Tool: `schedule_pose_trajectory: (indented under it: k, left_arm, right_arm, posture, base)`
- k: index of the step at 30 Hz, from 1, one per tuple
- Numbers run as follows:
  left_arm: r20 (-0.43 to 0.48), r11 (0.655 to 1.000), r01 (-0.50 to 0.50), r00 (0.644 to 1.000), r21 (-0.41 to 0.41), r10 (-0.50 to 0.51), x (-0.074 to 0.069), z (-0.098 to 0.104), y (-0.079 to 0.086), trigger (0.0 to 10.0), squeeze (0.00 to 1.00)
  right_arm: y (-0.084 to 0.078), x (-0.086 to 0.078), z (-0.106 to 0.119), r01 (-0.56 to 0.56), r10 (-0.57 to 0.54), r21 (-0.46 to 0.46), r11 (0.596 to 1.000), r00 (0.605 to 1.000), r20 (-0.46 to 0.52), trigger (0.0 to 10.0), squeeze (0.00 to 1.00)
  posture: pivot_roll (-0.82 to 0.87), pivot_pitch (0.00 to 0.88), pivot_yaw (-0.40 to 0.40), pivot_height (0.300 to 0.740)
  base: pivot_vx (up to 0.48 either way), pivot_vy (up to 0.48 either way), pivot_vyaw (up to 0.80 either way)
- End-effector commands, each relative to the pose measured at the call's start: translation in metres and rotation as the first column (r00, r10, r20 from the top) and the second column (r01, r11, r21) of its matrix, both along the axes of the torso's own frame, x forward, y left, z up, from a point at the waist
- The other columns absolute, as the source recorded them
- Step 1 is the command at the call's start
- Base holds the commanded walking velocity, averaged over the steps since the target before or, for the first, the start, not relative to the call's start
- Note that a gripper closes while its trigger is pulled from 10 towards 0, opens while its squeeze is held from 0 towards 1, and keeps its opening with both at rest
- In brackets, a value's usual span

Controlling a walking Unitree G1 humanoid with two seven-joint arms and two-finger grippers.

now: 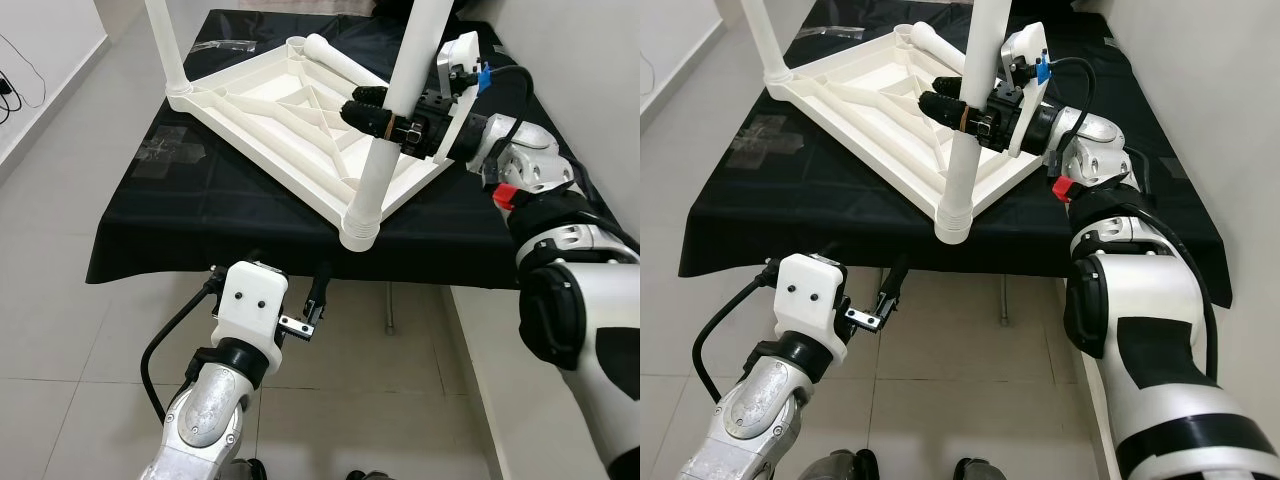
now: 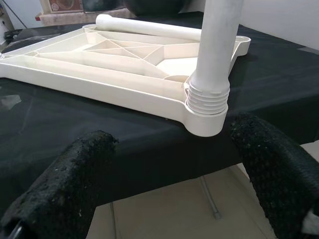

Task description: Building children table

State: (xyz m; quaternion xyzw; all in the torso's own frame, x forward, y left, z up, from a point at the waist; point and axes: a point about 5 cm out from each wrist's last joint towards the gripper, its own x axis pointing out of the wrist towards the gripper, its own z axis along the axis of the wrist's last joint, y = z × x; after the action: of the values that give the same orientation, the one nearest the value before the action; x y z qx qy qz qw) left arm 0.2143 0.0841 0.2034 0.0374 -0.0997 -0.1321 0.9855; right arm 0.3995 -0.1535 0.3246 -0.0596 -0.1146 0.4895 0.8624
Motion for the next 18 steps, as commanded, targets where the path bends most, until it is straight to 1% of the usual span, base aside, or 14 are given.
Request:
schedule_pose_trajectory:
  k: [1,2,4,6,8,9,11,12,13,14,15,16,18]
  left_arm:
    - [-0.019,1.0,0.003,1.0,0.004,-0.003,0.001,-0.004,-0.001,10.0,0.0]
    - [-0.019,1.0,0.003,1.0,0.004,-0.003,0.001,-0.004,-0.001,10.0,0.0]
    - [-0.018,1.0,0.002,1.0,0.005,-0.002,0.002,-0.004,0.0,10.0,0.0]
    - [-0.017,1.0,0.002,1.0,0.005,-0.002,0.002,-0.003,0.0,10.0,0.0]
    - [-0.016,1.0,-0.001,1.0,0.008,0.001,0.003,-0.004,0.0,10.0,0.0]
    - [-0.016,1.0,-0.001,1.0,0.008,0.001,0.003,-0.004,0.0,10.0,0.0]
    - [-0.015,1.0,-0.003,1.0,0.008,0.003,0.003,-0.003,0.001,10.0,0.0]
    - [-0.015,1.0,-0.003,1.0,0.008,0.003,0.003,-0.003,0.001,10.0,0.0]
    - [-0.014,1.0,-0.003,1.0,0.008,0.004,0.003,-0.003,0.001,10.0,0.0]
    - [-0.014,1.0,-0.003,1.0,0.008,0.004,0.003,-0.003,0.001,10.0,0.0]
    - [-0.011,1.0,-0.005,1.0,0.009,0.005,0.004,-0.003,0.001,10.0,0.0]
    - [-0.011,1.0,-0.005,1.0,0.009,0.005,0.004,-0.003,0.001,10.0,0.0]
    - [-0.007,1.0,-0.007,1.0,0.01,0.007,0.004,-0.003,0.002,10.0,0.0]
  right_arm:
    - [-0.001,0.005,-0.039,0.075,-0.081,-0.056,0.996,0.989,-0.122,10.0,0.0]
    - [-0.001,0.005,-0.039,0.075,-0.081,-0.056,0.996,0.989,-0.122,10.0,0.0]
    - [0.0,0.007,-0.041,0.131,-0.137,-0.052,0.99,0.984,-0.114,10.0,0.0]
    - [0.001,0.008,-0.041,0.145,-0.15,-0.051,0.988,0.983,-0.105,10.0,0.0]
    - [0.001,0.01,-0.04,0.196,-0.198,-0.034,0.98,0.974,-0.11,10.0,0.0]
    - [0.001,0.01,-0.04,0.196,-0.198,-0.034,0.98,0.974,-0.11,10.0,0.0]
    - [0.003,0.012,-0.04,0.235,-0.236,-0.024,0.972,0.965,-0.118,10.0,0.0]
    - [0.003,0.012,-0.04,0.235,-0.236,-0.024,0.972,0.965,-0.118,10.0,0.0]
    - [0.003,0.013,-0.041,0.266,-0.268,-0.029,0.963,0.955,-0.126,10.0,0.0]
    - [0.003,0.013,-0.041,0.266,-0.268,-0.029,0.963,0.955,-0.126,10.0,0.0]
    - [0.003,0.017,-0.044,0.368,-0.368,-0.029,0.929,0.917,-0.151,10.0,0.0]
    - [0.003,0.017,-0.044,0.368,-0.368,-0.029,0.929,0.917,-0.151,10.0,0.0]
    - [0.003,0.024,-0.051,0.546,-0.541,-0.037,0.837,0.816,-0.203,10.0,0.0]
  posture:
    - [0.12,0.245,-0.052,0.74]
    - [0.12,0.245,-0.052,0.74]
    - [0.12,0.245,-0.053,0.74]
    - [0.12,0.245,-0.053,0.74]
    - [0.12,0.244,-0.055,0.74]
    - [0.12,0.244,-0.055,0.74]
    - [0.12,0.244,-0.055,0.74]
    - [0.12,0.244,-0.055,0.74]
    - [0.12,0.244,-0.055,0.74]
    - [0.12,0.244,-0.055,0.74]
    - [0.12,0.226,-0.054,0.74]
    - [0.12,0.226,-0.054,0.74]
    - [0.12,0.222,-0.052,0.74]
  base:
    - [0.0,0.0,0.0]
    - [0.0,0.0,0.0]
    - [0.0,0.0,0.0]
    - [0.0,0.0,0.0]
    - [0.0,0.0,0.0]
    - [0.0,0.0,0.0]
    - [0.0,0.0,0.0]
    - [0.0,0.0,0.0]
    - [0.0,0.0,0.0]
    - [0.0,0.0,0.0]
    - [0.0,0.0,0.0]
    - [0.0,0.0,0.0]
    - [0.0,0.0,0.0]
